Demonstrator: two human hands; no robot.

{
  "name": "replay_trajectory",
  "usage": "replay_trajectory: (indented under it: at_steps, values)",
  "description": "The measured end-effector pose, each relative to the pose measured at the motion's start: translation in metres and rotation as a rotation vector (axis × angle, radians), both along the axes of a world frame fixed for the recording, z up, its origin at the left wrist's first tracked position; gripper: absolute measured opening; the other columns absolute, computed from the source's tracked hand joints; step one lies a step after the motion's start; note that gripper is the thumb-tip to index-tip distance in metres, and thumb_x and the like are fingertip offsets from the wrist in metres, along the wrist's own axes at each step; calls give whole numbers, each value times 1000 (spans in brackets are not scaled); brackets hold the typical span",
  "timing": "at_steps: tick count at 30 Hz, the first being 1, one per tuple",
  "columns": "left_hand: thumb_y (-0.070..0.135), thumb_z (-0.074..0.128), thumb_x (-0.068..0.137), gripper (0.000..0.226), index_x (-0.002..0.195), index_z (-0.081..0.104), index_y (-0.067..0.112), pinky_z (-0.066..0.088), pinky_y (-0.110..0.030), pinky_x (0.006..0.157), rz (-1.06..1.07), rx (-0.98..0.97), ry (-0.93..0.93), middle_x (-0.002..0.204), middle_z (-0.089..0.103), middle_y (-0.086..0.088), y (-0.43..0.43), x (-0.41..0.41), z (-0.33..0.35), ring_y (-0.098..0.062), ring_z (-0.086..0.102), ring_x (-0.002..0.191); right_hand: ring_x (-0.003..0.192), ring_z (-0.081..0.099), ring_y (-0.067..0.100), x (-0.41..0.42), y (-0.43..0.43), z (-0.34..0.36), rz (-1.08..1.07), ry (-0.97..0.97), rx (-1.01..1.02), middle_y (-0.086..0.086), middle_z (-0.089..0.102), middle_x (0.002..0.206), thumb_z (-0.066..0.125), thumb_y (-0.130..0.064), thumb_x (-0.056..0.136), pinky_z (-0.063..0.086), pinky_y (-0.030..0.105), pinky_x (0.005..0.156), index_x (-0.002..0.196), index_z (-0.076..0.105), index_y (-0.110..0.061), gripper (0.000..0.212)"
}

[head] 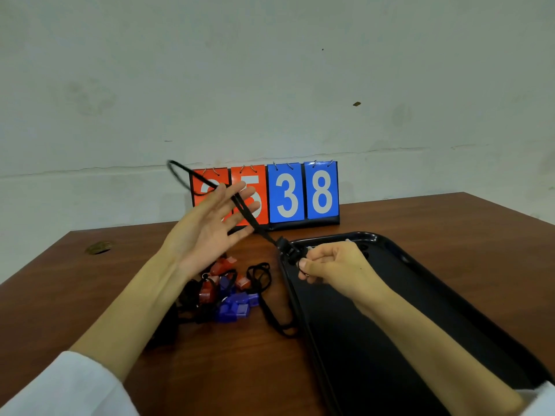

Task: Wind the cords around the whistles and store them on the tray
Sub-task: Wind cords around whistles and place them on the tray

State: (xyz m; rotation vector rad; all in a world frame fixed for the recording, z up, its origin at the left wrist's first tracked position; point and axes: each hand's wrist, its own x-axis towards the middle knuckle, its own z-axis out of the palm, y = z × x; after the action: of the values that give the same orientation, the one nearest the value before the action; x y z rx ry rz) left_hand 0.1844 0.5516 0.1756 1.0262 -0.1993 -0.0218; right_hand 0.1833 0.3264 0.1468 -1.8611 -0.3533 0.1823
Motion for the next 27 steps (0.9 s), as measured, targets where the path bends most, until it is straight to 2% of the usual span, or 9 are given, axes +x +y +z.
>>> replay_trajectory:
  at_steps: [2,5,7,8,10,14,17,20,27]
  values:
    - [32,61,82,42,118,62,11,50,-40,92,116,202,91,120,65,-6,1,3,1,-23,61,113,64,63,5,1,0,-1,3,25,-18,-2,70,69,65,-10,84,53,19,69,75,68,-16,12]
    - [25,60,88,17,93,67,11,51,-30,76,314,991,298,100,66,-5,2,9,-12,-19,63,92,63,63,4,-1,2,1,24,62,5,-3,70,68,65,-9,85,53,16,66,74,69,-16,13]
    - [25,57,90,14,81,64,15,49,-29,73,447,1503,225,87,63,-1,3,13,-26,-14,59,82,63,63,4,-2,3,1,6,47,3,-3,70,68,65,-10,84,51,13,60,73,68,-18,14]
    - [24,57,90,13,78,61,18,49,-30,75,530,1584,142,84,61,2,0,13,-30,-14,58,83,63,63,4,-2,3,1,0,43,5,-3,70,68,65,-10,84,49,12,58,73,68,-18,14]
    - [15,55,90,12,80,58,22,46,-28,78,566,1405,-15,86,59,7,-10,11,-30,-14,58,90,64,63,5,-2,2,1,18,58,22,-2,70,70,65,-10,84,50,12,59,75,69,-16,12]
    - [-18,48,79,46,99,64,19,47,-20,86,165,969,-187,113,63,7,-35,-6,-20,-5,57,109,70,64,9,-2,1,2,123,134,128,3,71,76,63,-10,85,55,25,76,81,71,-12,9]
    - [-7,46,89,30,105,65,10,52,-20,84,27,866,-226,101,70,-1,-41,-12,-22,-9,65,96,71,63,10,-3,-1,4,201,181,196,6,70,81,62,-10,86,54,27,79,77,71,-13,13]
    - [8,42,97,19,96,62,9,47,-18,63,59,898,-135,71,62,-1,-45,-10,-26,-10,58,63,71,63,11,-3,-2,5,252,222,249,5,69,79,61,-11,86,53,28,79,76,72,-15,16]
    - [18,43,97,20,86,58,11,34,-21,58,90,899,-98,66,53,3,-50,-6,-35,-9,44,60,70,62,9,-4,0,5,201,106,289,1,68,75,58,-9,88,53,25,79,80,69,-12,14]
